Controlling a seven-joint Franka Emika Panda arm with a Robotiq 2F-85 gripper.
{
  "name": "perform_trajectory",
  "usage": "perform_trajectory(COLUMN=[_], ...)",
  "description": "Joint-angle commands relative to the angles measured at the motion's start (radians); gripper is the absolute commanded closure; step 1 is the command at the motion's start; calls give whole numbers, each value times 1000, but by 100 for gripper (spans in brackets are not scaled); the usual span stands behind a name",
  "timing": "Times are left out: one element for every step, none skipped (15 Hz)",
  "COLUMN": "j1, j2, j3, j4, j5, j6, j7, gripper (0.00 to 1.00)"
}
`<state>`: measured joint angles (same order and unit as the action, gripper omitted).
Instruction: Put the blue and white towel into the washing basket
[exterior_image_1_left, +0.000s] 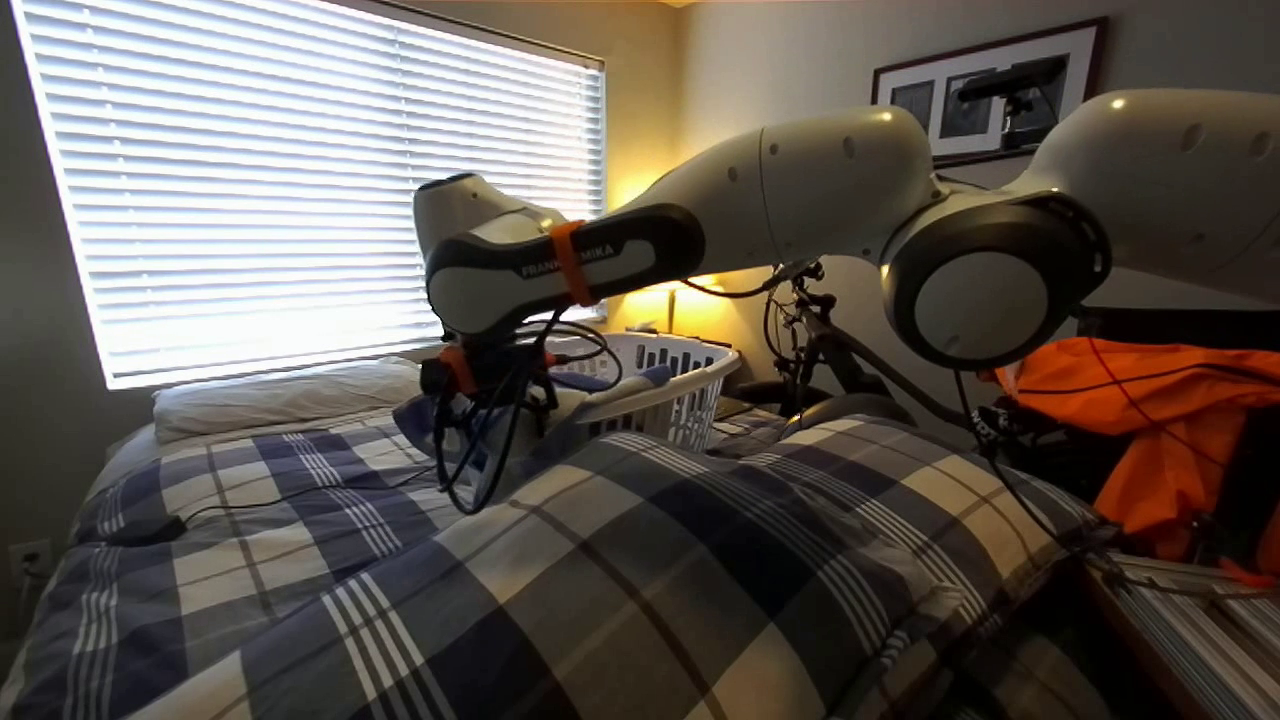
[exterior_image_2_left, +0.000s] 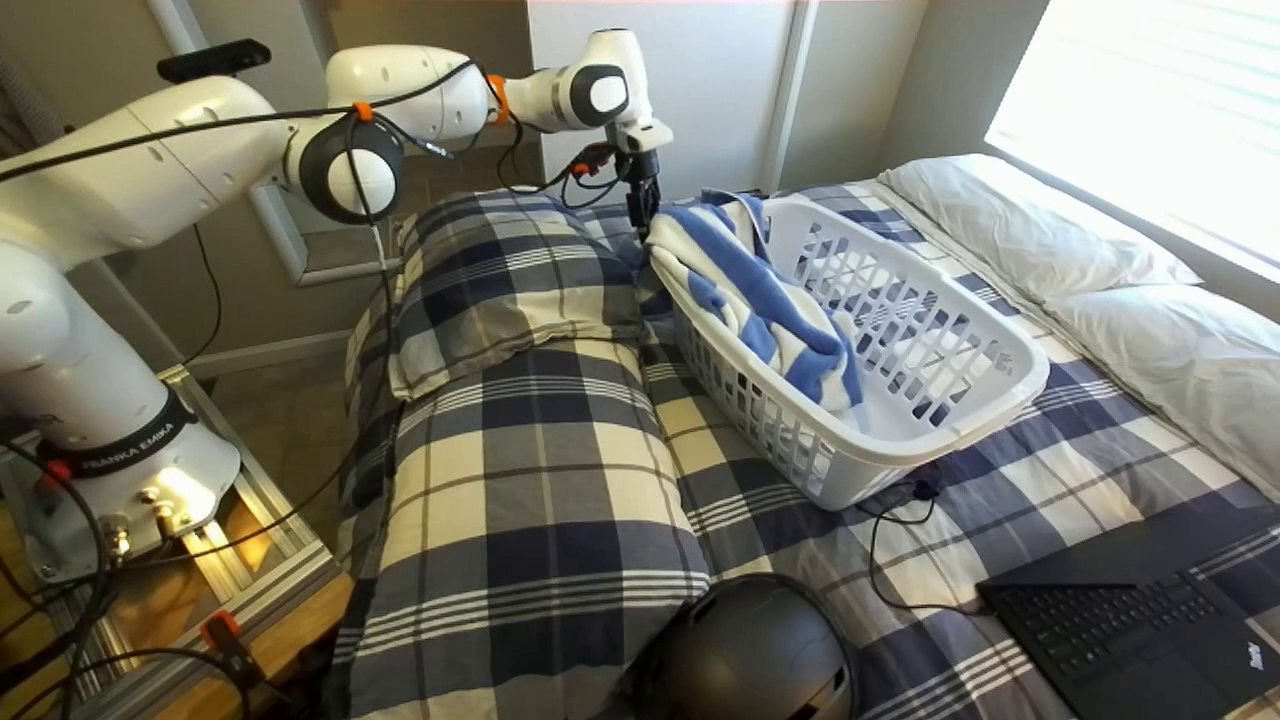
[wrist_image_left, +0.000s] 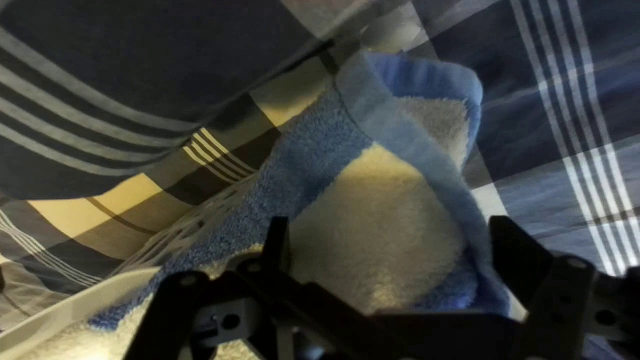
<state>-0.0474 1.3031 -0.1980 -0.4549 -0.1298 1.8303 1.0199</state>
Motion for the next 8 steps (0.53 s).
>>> perform_trajectory(j1=[3, 7, 13, 20, 23, 28, 31, 35], j2=[28, 24, 22, 21, 20, 18, 15, 12], j3=[21, 24, 18, 9, 7, 0, -3, -11], j4=[41, 34, 27, 22, 20, 19, 19, 20], j5=[5, 5, -1, -9, -10, -15, -18, -24], j6=[74, 71, 60, 46, 33, 14, -5, -20], j7=[-78, -99, -113, -119, -127, -130, -138, -140], gripper=[0, 0, 6, 28, 31, 31, 38, 45])
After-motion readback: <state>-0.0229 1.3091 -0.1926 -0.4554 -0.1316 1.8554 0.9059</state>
